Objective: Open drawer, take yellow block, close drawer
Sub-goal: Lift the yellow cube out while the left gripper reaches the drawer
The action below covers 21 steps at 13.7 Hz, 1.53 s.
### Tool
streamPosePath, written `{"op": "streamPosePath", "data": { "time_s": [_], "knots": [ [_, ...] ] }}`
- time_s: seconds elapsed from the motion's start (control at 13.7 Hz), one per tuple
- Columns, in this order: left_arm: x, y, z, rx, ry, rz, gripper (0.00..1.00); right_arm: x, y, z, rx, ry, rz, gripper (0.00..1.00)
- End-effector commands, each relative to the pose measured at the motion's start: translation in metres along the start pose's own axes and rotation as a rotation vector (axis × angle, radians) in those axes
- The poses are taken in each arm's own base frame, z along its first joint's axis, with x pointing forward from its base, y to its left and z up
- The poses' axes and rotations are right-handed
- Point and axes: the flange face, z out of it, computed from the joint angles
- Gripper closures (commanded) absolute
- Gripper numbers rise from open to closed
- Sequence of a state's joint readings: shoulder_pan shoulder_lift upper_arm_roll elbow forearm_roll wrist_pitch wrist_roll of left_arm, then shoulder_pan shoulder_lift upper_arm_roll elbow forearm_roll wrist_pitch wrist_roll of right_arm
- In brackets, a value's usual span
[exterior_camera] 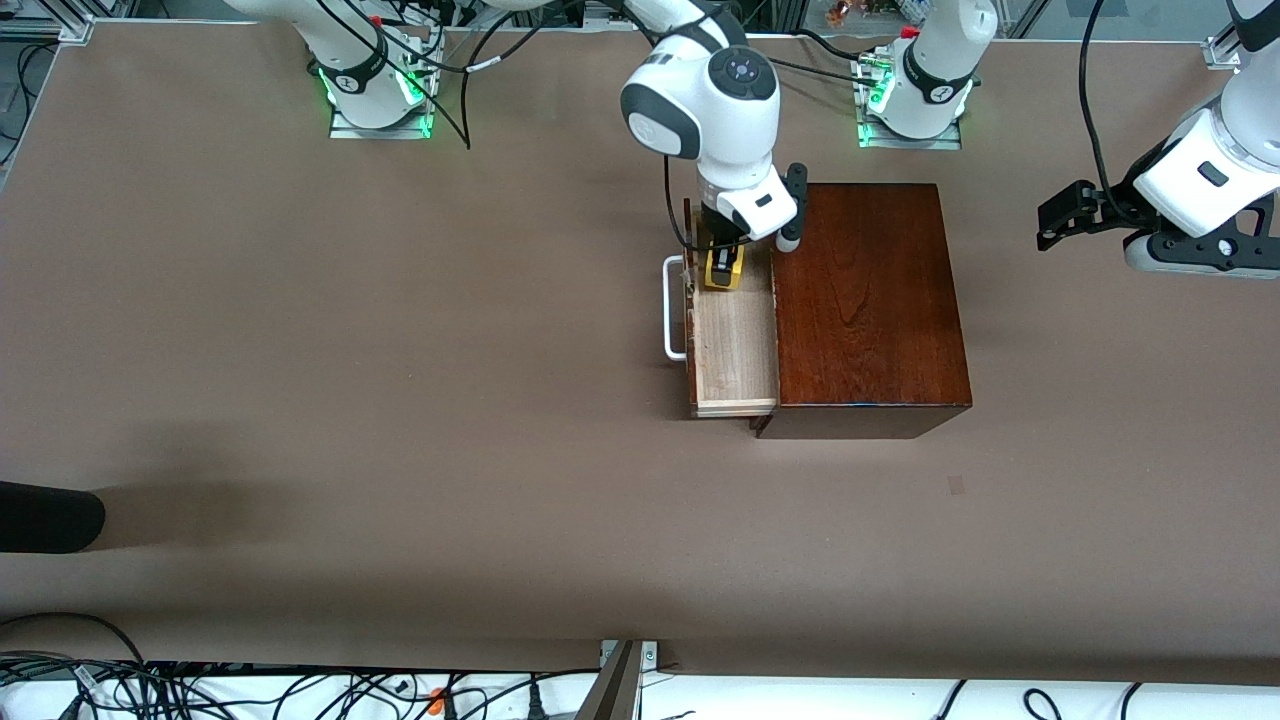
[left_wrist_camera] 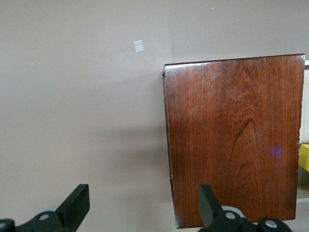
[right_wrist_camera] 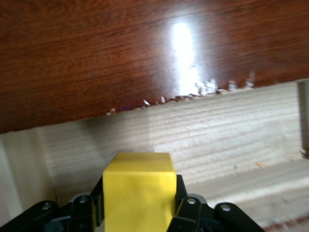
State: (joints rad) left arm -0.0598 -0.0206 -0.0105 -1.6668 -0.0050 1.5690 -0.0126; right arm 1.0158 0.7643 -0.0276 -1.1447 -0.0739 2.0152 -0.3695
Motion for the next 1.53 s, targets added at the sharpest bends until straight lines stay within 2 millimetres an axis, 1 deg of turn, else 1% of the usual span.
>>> {"op": "streamPosePath", "data": {
  "time_s": [0.0, 0.07, 0.15, 0.22, 0.29, 0.36, 0.44, 0.51, 0.73, 0.87, 0.95, 1.02, 1.09, 1.17, 1.31, 1.38, 1.46],
  "knots": [
    [0.002, 0.001, -0.007, -0.010, -0.003, 0.015, 0.00, -0.011, 0.029, -0.040, 0.005, 0.003, 0.034, 1.00],
    [0.003, 0.001, -0.007, -0.010, -0.001, 0.015, 0.00, -0.021, 0.047, -0.046, 0.015, 0.000, 0.050, 1.00],
    [0.002, 0.001, -0.007, -0.010, -0.003, 0.015, 0.00, -0.031, 0.061, -0.048, 0.027, -0.011, 0.060, 1.00],
    [0.002, 0.001, -0.007, -0.010, -0.003, 0.015, 0.00, -0.037, 0.067, -0.060, 0.045, -0.007, 0.081, 1.00],
    [0.002, 0.001, -0.007, -0.010, -0.003, 0.015, 0.00, -0.045, 0.078, -0.071, 0.053, 0.002, 0.109, 1.00],
    [0.002, 0.001, -0.007, -0.010, -0.003, 0.015, 0.00, -0.059, 0.097, -0.084, 0.058, 0.001, 0.143, 1.00],
    [0.002, 0.001, -0.007, -0.010, -0.003, 0.015, 0.00, -0.073, 0.115, -0.091, 0.057, -0.002, 0.172, 1.00],
    [0.002, 0.002, -0.007, -0.010, -0.003, 0.016, 0.00, -0.092, 0.139, -0.105, 0.049, 0.004, 0.207, 1.00],
    [0.002, 0.005, -0.008, -0.011, -0.003, 0.021, 0.00, -0.146, 0.194, -0.129, 0.047, -0.007, 0.304, 1.00],
    [-0.003, 0.026, -0.004, -0.007, -0.041, 0.067, 0.00, -0.177, 0.224, -0.142, 0.034, -0.001, 0.364, 1.00],
    [-0.007, 0.037, -0.002, -0.004, -0.069, 0.090, 0.00, -0.198, 0.243, -0.143, 0.036, -0.008, 0.404, 1.00],
    [-0.010, 0.053, 0.001, -0.001, -0.089, 0.120, 0.00, -0.214, 0.257, -0.142, 0.041, -0.013, 0.434, 1.00],
    [-0.012, 0.066, 0.004, 0.002, -0.108, 0.148, 0.00, -0.231, 0.267, -0.160, 0.038, 0.017, 0.465, 1.00],
    [-0.010, 0.081, 0.014, -0.005, -0.137, 0.174, 0.00, -0.255, 0.283, -0.164, 0.043, 0.023, 0.510, 1.00],
    [-0.010, 0.113, 0.027, -0.024, -0.169, 0.229, 0.00, -0.306, 0.304, -0.160, 0.059, 0.000, 0.589, 1.00],
    [-0.009, 0.129, 0.038, -0.025, -0.190, 0.260, 0.00, -0.336, 0.312, -0.150, 0.071, -0.027, 0.629, 1.00],
    [-0.009, 0.147, 0.046, -0.024, -0.203, 0.312, 0.00, -0.359, 0.316, -0.141, 0.081, -0.053, 0.661, 1.00]
  ]
}}
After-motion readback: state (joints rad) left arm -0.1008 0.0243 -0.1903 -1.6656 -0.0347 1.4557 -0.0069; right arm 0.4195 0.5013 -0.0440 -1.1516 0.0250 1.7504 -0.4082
